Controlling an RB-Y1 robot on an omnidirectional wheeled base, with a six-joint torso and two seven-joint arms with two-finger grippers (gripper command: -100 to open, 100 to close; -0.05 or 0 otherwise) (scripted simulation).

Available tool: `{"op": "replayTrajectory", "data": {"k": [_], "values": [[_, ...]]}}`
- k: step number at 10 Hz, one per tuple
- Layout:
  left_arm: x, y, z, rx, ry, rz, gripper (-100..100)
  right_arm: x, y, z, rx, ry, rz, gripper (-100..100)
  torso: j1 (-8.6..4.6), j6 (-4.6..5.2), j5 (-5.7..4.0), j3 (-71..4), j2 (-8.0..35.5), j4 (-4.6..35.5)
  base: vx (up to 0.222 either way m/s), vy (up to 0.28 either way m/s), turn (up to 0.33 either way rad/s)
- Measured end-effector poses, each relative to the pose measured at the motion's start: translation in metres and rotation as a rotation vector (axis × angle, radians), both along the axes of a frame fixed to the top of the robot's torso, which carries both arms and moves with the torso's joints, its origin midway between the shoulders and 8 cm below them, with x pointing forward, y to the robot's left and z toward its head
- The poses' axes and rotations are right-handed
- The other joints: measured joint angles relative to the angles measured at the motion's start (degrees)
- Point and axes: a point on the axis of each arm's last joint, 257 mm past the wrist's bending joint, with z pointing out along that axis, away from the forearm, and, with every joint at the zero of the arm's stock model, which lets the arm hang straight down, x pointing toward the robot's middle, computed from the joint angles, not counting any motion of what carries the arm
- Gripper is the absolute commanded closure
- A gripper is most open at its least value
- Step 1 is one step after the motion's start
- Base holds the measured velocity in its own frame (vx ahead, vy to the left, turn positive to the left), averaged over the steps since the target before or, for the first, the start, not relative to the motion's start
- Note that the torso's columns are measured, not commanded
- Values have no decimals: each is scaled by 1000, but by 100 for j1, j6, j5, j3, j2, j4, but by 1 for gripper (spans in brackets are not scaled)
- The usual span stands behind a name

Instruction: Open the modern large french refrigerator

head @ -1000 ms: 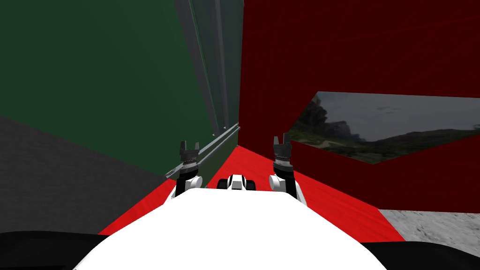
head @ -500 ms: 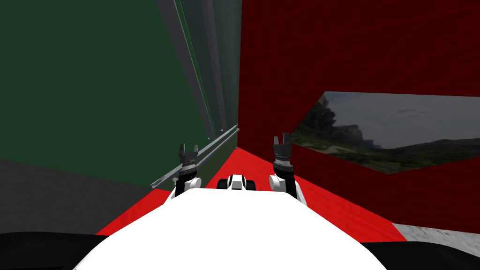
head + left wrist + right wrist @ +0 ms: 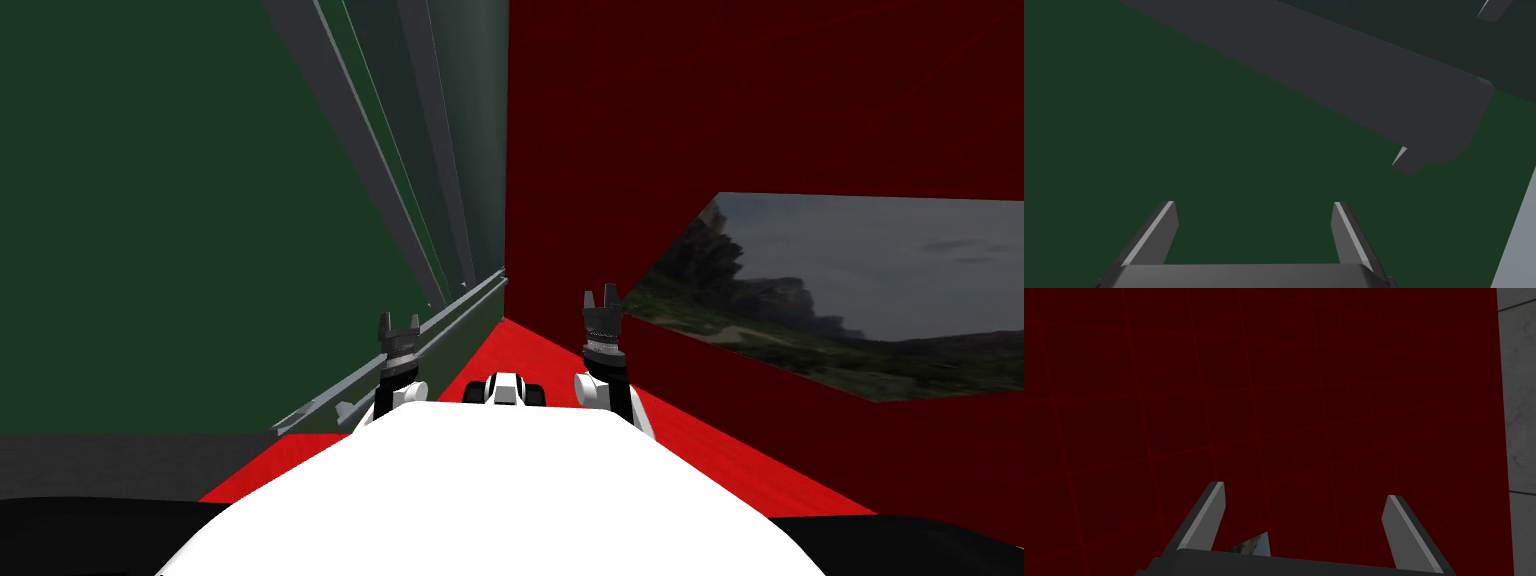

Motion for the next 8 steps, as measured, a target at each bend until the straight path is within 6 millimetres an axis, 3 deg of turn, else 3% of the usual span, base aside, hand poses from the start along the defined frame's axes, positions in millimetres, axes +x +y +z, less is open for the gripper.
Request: {"op": "replayTrajectory", "data": {"k": [6, 8], "values": [[-13, 23, -47, -129, 16, 70, -100, 0, 0, 0, 0, 0, 0, 0, -4, 42, 10, -23, -50, -13, 150, -89, 55], [-17, 23, -65, -190, 19, 90, -100, 0, 0, 0, 0, 0, 0, 0, -5, 16, 3, -27, -45, -12, 107, -68, -16]]}}
